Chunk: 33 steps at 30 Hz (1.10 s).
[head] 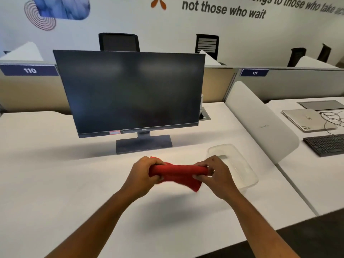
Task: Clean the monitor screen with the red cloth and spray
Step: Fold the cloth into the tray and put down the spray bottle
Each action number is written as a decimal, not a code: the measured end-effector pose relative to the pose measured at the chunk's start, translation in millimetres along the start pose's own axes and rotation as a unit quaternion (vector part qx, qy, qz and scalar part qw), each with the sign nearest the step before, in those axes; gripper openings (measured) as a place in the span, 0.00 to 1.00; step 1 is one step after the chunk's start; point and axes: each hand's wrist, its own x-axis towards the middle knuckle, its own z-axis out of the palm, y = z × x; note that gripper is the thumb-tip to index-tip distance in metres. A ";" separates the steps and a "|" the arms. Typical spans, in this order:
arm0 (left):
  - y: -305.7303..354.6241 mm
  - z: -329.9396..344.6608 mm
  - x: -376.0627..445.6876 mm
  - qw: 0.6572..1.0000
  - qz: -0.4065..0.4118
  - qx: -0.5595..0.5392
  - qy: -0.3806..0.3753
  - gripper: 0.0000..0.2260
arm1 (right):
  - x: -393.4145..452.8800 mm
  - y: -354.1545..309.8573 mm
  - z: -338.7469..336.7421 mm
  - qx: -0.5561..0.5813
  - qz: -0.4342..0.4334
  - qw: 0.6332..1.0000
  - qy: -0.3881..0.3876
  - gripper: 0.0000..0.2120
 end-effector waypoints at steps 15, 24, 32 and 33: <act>34.7 50.8 72.1 0.984 -0.147 -0.045 0.093 0.16 | 37.8 28.5 -53.2 0.268 0.078 0.959 0.050 0.11; 106.6 132.9 104.8 0.716 -0.342 -0.603 -0.087 0.18 | 34.0 57.7 -81.8 -0.094 -0.268 0.958 0.045 0.16; 111.2 187.1 113.5 0.784 -0.273 -0.557 0.020 0.17 | 31.5 97.3 -112.5 0.045 -0.164 0.985 -0.027 0.17; 112.7 190.0 112.7 0.784 -0.265 -0.561 0.016 0.18 | 38.7 100.2 -117.5 0.118 -0.095 0.988 -0.007 0.16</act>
